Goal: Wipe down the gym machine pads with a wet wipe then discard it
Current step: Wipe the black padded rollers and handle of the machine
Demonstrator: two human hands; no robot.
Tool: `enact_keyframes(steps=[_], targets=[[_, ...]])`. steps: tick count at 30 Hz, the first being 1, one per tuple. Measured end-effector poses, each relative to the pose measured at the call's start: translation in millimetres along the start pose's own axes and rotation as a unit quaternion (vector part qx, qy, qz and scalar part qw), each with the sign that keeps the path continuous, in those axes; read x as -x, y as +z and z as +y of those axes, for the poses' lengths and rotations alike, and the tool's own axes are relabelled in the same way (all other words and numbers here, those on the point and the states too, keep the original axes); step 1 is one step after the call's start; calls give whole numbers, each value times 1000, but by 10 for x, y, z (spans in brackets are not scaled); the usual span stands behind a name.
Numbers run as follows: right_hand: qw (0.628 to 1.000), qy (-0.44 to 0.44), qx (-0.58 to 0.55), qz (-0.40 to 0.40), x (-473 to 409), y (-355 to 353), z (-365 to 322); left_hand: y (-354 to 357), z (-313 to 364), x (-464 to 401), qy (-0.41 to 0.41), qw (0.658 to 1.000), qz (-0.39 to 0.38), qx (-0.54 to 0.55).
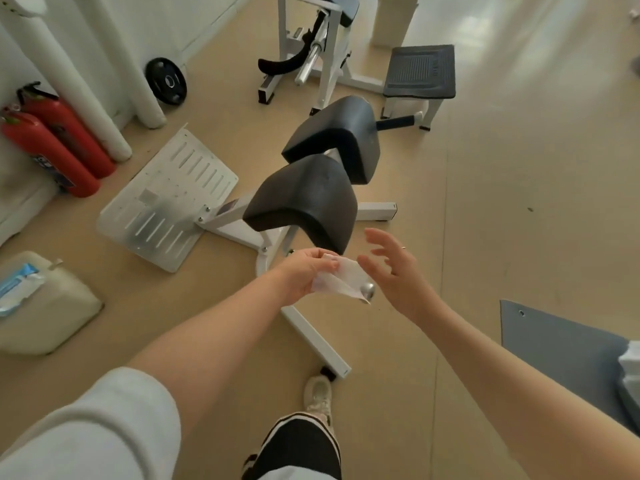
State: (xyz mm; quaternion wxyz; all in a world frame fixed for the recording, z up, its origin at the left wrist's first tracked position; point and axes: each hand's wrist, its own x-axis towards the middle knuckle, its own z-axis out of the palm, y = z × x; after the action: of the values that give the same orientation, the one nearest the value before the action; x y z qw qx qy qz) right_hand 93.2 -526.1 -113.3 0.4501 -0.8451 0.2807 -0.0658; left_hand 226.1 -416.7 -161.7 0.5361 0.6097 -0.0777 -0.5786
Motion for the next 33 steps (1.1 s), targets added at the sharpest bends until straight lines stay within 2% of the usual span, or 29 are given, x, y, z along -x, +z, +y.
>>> enact_keyframes(steps=[1, 3, 5, 8, 11, 13, 17, 20, 23, 25, 27, 29, 31, 33], targets=[[999, 39, 17, -11, -132, -66, 48, 40, 76, -79, -3, 1000, -4, -4], [991, 93, 51, -82, -393, -193, 150, 103, 212, -214, -4, 1000, -21, 1], [981, 120, 23, -152, -690, -300, 228, 99, 364, -359, -1, 1000, -26, 12], [961, 146, -25, -232, -1080, -366, 263, -1, 506, -526, -1, 1000, 6, 20], [941, 158, -52, -294, -1400, -335, 305, -56, 528, -660, 9, 998, 57, 37], [936, 150, -55, -313, -1586, -287, 356, -62, 495, -743, 27, 991, 117, 53], [945, 127, -74, -292, -1940, -156, 435, -78, 343, -899, 35, 962, 247, 115], [950, 41, -7, -309, -2149, -102, 429, 18, 199, -967, 19, 925, 354, 139], [936, -92, 85, -330, -2249, -84, 418, 272, -29, -946, 2, 848, 479, 226], [918, -170, 120, -338, -2225, -69, 397, 511, -211, -902, -38, 817, 514, 257], [889, -243, 142, -362, -2122, -3, 397, 815, -415, -881, -90, 812, 514, 263], [843, -328, 163, -393, -2012, 96, 414, 1094, -552, -917, -107, 809, 502, 287], [761, -453, 190, -424, -1977, 292, 465, 1240, -647, -999, -84, 798, 511, 308], [685, -527, 230, -449, -2001, 575, 567, 1240, -708, -1092, -57, 798, 509, 316]])
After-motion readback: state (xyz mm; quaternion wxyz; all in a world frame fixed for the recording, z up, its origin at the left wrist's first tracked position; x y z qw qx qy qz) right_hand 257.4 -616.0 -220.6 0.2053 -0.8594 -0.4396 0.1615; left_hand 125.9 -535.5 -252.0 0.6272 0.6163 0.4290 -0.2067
